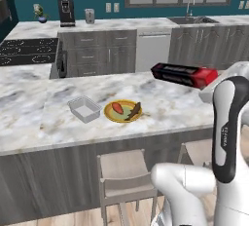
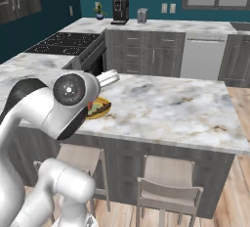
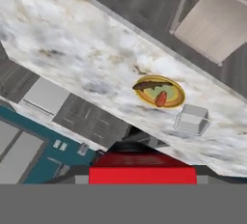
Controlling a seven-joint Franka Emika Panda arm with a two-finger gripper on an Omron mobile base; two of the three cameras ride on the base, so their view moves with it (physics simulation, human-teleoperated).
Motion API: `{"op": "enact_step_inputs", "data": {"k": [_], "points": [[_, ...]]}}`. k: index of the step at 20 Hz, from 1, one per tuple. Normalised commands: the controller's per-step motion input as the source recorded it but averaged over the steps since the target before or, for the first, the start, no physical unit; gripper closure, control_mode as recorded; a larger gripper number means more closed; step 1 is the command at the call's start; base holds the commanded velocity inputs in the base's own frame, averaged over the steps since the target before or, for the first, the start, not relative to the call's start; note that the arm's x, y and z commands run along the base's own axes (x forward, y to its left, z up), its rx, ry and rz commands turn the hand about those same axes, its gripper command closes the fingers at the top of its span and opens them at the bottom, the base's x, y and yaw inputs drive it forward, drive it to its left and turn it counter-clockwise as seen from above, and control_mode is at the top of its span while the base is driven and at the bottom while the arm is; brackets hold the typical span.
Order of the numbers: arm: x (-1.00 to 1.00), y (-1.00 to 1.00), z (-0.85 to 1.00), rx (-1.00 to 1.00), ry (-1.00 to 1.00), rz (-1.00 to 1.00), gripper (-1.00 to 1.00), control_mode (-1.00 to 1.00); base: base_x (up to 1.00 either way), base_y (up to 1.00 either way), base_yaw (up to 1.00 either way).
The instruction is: Retrieve the tupperware and aluminum foil from the cabinet and place them on the dining counter near the plate with sweet potato and fish to prepare for storing leftovers.
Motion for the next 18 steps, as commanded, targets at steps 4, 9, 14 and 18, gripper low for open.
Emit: {"op": "enact_step_inputs", "data": {"k": [4, 9, 14, 18], "points": [[0.33, 0.0, -0.27, 0.37, 0.17, -0.27, 1.0, -1.0, 0.0, 0.0, 0.0], [0.39, 0.01, -0.18, 0.35, 0.34, -0.22, 1.0, -1.0, 0.0, 0.0, 0.0], [0.58, 0.13, -0.36, 0.25, 0.29, -0.14, 1.0, -1.0, 0.0, 0.0, 0.0], [0.94, 0.32, -0.62, 0.12, 0.28, -0.05, 1.0, -1.0, 0.0, 0.0, 0.0]]}}
